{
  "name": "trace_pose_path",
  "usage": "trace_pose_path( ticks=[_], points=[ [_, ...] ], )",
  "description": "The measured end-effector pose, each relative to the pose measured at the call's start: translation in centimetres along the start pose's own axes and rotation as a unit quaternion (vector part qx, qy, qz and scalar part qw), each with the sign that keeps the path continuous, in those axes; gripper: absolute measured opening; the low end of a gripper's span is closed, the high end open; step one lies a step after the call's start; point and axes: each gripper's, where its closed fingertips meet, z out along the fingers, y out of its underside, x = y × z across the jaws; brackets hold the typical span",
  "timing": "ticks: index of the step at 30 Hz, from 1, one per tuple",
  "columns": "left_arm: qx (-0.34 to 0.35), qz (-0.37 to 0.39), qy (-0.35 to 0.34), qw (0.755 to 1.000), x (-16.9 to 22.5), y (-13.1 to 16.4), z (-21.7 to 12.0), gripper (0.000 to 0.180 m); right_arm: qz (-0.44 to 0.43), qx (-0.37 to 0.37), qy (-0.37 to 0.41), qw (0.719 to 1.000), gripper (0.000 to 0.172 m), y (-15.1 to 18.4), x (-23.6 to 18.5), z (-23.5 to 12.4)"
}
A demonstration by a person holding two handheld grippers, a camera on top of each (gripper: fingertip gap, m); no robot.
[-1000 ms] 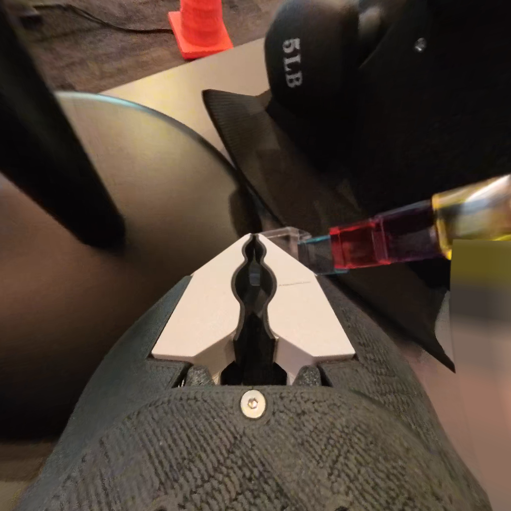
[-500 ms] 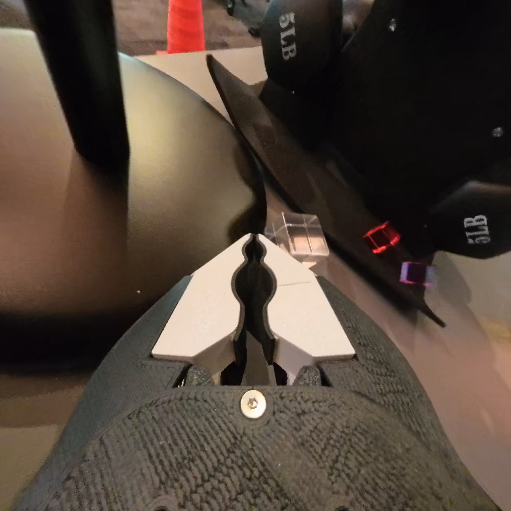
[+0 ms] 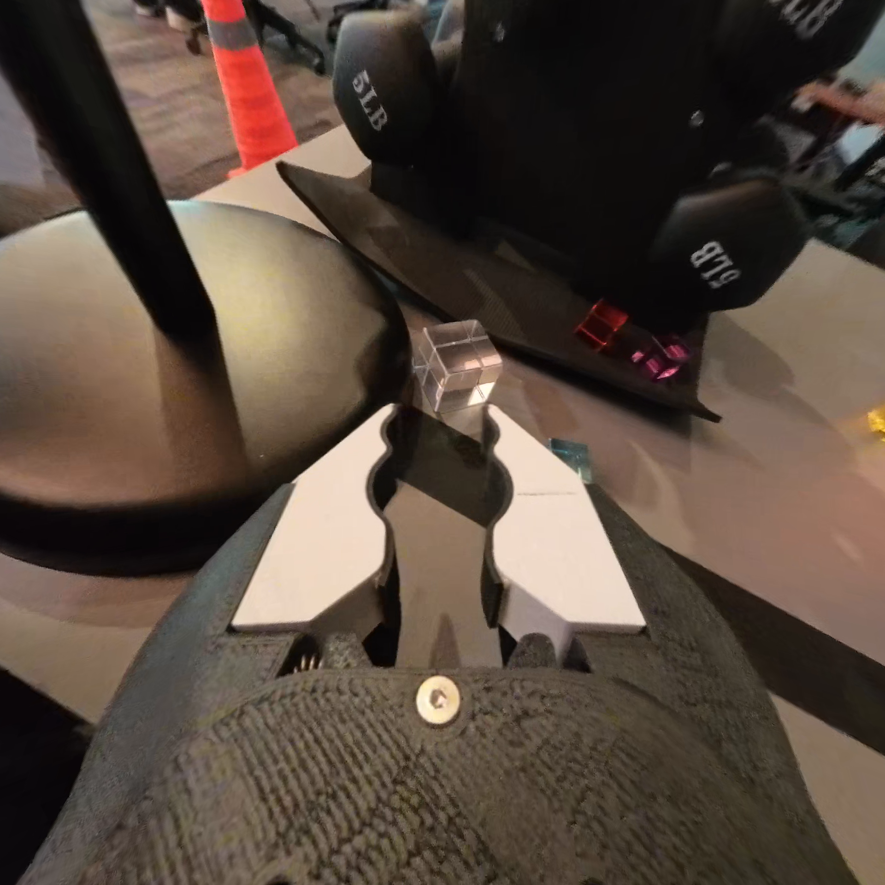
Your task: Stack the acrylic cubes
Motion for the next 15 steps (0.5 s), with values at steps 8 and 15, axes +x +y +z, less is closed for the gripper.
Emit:
trace_pose_path(
  ticks=[8,15],
  points=[
    [0.004,0.005,0.019,1.0,1.0,-0.2,0.4,0.078,0.046,-0.153,-0.163,0.974,0.064,1.3,0.9,8.3],
    [0.004,-0.018,0.013,1.0,0.5,0.8,-1.0,0.078,0.03,-0.165,-0.191,0.967,0.043,0.3,0.6,8.1]
  ],
)
